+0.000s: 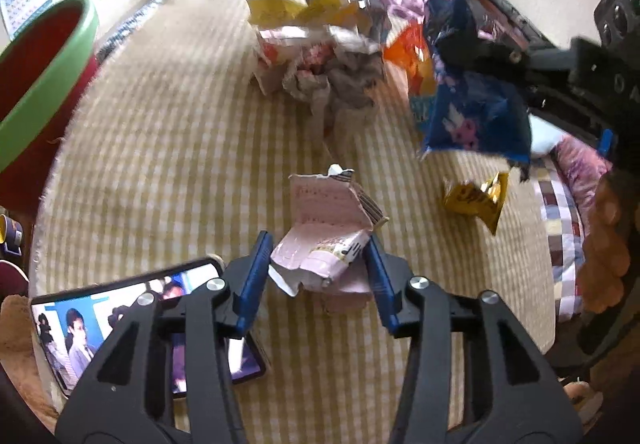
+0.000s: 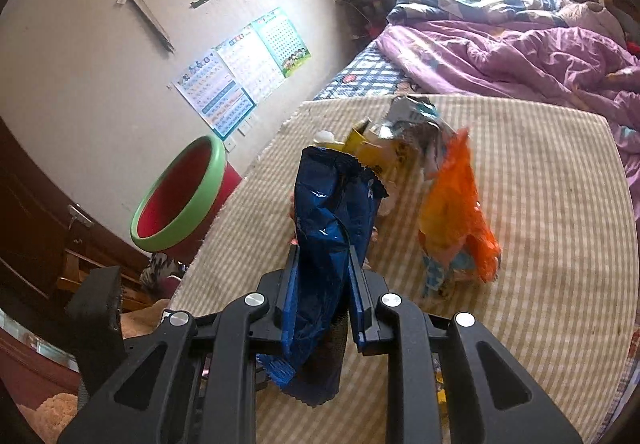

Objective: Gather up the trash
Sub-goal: 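Grasp pink paper scrap with left tool while right tool grasps blue bag, then drop paper scrap into bin with left tool while right tool drops blue bag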

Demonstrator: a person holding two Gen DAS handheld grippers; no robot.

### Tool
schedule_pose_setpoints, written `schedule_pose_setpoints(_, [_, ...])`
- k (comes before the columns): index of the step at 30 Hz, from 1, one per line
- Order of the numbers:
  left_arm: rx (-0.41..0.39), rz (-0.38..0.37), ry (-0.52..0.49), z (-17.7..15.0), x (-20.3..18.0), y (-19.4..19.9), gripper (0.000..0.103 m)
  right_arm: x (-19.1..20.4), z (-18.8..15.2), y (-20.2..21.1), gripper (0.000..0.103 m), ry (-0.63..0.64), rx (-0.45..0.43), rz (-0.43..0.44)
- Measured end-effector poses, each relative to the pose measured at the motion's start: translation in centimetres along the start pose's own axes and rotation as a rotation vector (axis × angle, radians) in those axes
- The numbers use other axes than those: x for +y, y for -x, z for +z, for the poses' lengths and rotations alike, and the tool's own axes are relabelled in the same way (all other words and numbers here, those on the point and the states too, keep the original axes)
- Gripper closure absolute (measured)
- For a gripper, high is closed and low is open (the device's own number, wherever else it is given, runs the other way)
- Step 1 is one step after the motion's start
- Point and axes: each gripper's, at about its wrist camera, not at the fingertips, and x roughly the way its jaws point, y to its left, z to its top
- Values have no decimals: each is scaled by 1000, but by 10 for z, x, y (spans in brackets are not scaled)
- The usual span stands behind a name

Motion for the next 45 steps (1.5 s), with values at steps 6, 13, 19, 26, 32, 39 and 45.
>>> schedule_pose_setpoints(6, [-142,52,33,17,11,37,58,20,13,-2,82,56,-39,0])
schedule_pose_setpoints(13, [-308,197,78,34,28,84,58,37,28,-6,82,111,-77,-5])
schedule_pose_setpoints(19, [-405,295,97,38,37,114,58,46,36,-16,81,119,-83,10])
schedule_pose_setpoints(26, [-426,332,108,39,49,121,58,69,41,-26,81,163,-91,27])
schedule_pose_setpoints(32, [-430,340,115,45,59,116,58,82,45,-32,81,183,-96,39])
schedule_pose_setpoints(39, [-438,363,144,42,75,119,58,95,48,-42,81,199,-91,57])
schedule_pose_setpoints(45, [-439,391,170,38,90,122,58,105,48,-52,81,212,-73,74])
